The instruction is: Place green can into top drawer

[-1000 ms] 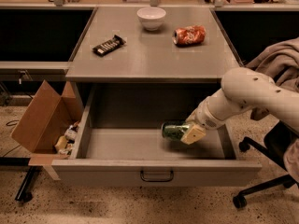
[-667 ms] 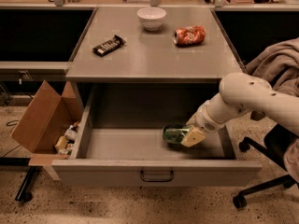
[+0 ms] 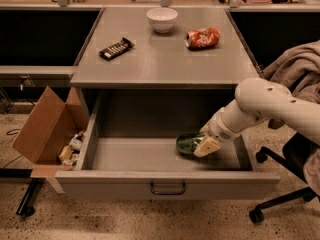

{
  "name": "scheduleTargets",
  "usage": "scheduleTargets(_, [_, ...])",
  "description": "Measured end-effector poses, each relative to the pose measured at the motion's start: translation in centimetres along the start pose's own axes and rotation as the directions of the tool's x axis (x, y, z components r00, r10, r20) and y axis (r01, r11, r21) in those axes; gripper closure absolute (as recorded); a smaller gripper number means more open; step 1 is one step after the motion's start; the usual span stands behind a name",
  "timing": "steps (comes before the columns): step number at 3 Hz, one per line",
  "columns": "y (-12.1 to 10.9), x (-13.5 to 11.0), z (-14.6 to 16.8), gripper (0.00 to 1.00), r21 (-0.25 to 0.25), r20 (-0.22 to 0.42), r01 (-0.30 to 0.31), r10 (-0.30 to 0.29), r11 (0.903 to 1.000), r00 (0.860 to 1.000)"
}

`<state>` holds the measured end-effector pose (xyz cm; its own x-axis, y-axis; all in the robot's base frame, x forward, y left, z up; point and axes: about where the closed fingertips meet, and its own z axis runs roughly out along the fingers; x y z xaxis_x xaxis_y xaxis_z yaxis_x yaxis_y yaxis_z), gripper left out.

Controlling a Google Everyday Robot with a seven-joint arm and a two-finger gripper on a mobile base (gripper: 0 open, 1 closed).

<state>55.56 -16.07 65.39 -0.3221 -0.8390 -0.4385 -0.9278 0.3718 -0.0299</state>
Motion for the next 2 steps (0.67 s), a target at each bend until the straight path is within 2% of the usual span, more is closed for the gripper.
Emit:
scheduleTargets(1, [0.1, 0.0, -0.5, 0.0, 0.004, 0.009, 0.003, -0.003, 1.0, 1.0])
scheduleTargets(2, [0.3, 0.0, -1.9, 0.0, 0.014, 0.033, 0.009, -0.01, 0.9999, 0.999])
